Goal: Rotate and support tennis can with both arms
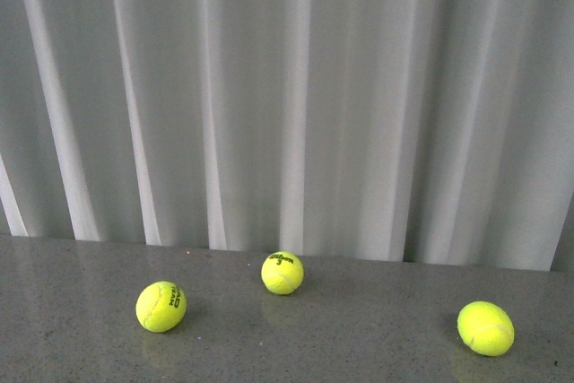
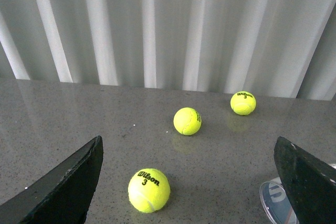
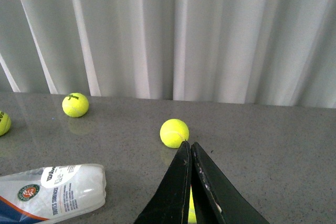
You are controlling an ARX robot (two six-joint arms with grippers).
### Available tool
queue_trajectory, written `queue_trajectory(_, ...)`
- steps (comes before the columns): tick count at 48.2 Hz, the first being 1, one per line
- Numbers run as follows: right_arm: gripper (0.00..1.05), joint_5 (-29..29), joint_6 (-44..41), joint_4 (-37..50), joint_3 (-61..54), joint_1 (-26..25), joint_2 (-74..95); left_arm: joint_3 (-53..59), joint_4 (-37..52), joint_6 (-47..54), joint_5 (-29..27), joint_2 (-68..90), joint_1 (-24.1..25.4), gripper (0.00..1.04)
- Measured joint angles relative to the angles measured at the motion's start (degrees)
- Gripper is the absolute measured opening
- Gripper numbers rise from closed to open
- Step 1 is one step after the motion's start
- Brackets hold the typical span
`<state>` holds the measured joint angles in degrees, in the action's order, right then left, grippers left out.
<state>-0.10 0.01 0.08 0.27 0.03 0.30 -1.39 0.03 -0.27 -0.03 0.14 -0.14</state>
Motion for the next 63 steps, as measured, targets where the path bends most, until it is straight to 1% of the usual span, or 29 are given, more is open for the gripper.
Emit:
queue_trajectory(2,0.03,0.0,0.0,0.0,0.0,0.0,0.0,0.0,0.0,0.0,0.0,0.0,0.0,0.98)
queue_trajectory(3,0.07,0.0,0.0,0.0,0.0,0.0,0.0,0.0,0.0,0.0,0.0,0.0,0.0,0.98)
queue_trajectory(11,0.46,0.0,0.0,0.0,0.0,0.0,0.0,0.0,0.0,0.0,0.0,0.0,0.0,0.98)
queue_trajectory(14,0.58,0.0,0.0,0.0,0.0,0.0,0.0,0.0,0.0,0.0,0.0,0.0,0.0,0.98)
queue_trajectory(17,0.74,0.0,0.0,0.0,0.0,0.0,0.0,0.0,0.0,0.0,0.0,0.0,0.0,0.98)
queue_trajectory(21,0.88,0.0,0.0,0.0,0.0,0.0,0.0,0.0,0.0,0.0,0.0,0.0,0.0,0.98)
queue_trajectory(22,0.93,0.0,0.0,0.0,0.0,0.0,0.0,0.0,0.0,0.0,0.0,0.0,0.0,0.98)
queue_trajectory(24,0.99,0.0,0.0,0.0,0.0,0.0,0.0,0.0,0.0,0.0,0.0,0.0,0.0,0.98)
queue_trajectory(26,0.99,0.0,0.0,0.0,0.0,0.0,0.0,-0.2,-0.7,-0.7,-0.6,0.5,-0.1,0.98)
queue_trajectory(28,0.97,0.0,0.0,0.0,0.0,0.0,0.0,-2.1,-6.0,-3.5,-2.6,3.8,-0.4,0.98)
queue_trajectory(29,0.97,0.0,0.0,0.0,0.0,0.0,0.0,-3.0,-7.4,-5.4,-2.8,6.5,-0.6,0.98)
queue_trajectory(31,0.98,0.0,0.0,0.0,0.0,0.0,0.0,-3.9,-6.8,-8.2,-2.2,11.7,-0.5,0.98)
queue_trajectory(33,0.98,0.0,0.0,0.0,0.0,0.0,-0.1,-4.4,-3.1,-11.5,-0.3,19.0,0.1,0.98)
queue_trajectory(36,0.98,0.0,0.0,0.0,0.0,0.0,-0.1,-5.1,5.1,-13.8,3.6,29.9,0.9,0.98)
queue_trajectory(39,0.98,0.0,0.0,0.0,0.0,0.0,-0.1,-7.4,17.6,-15.5,10.2,46.1,1.5,0.98)
queue_trajectory(40,0.98,0.0,0.0,0.0,0.0,0.0,-0.1,-7.8,19.5,-15.9,11.4,48.6,1.7,0.98)
queue_trajectory(41,0.98,0.0,0.0,0.0,0.0,0.0,-0.1,-8.9,23.8,-16.3,13.8,54.8,1.7,0.98)
queue_trajectory(44,0.98,0.0,0.0,0.0,0.0,0.0,-0.1,-10.9,30.5,-17.3,17.1,64.9,1.7,0.98)
queue_trajectory(47,0.98,0.0,0.0,0.0,0.0,0.0,-0.1,-12.7,35.0,-18.3,19.6,72.7,1.5,0.98)
queue_trajectory(50,0.98,0.0,0.0,0.0,0.0,0.0,-0.1,-15.6,40.6,-18.5,22.7,83.9,0.7,0.98)
queue_trajectory(51,0.98,0.0,0.0,0.0,0.0,0.0,-0.1,-16.5,42.4,-18.7,22.8,87.5,0.3,0.98)
queue_trajectory(53,0.98,0.0,0.0,0.0,0.0,0.0,-0.1,-17.5,43.5,-19.2,23.1,90.7,0.0,0.98)
queue_trajectory(58,0.98,0.0,0.0,0.0,0.0,0.0,-0.1,-20.7,47.0,-22.0,26.3,100.3,-1.0,0.98)
queue_trajectory(63,0.98,0.0,0.0,0.0,0.0,0.0,-0.1,-22.1,48.1,-24.0,28.1,103.5,-2.4,0.98)
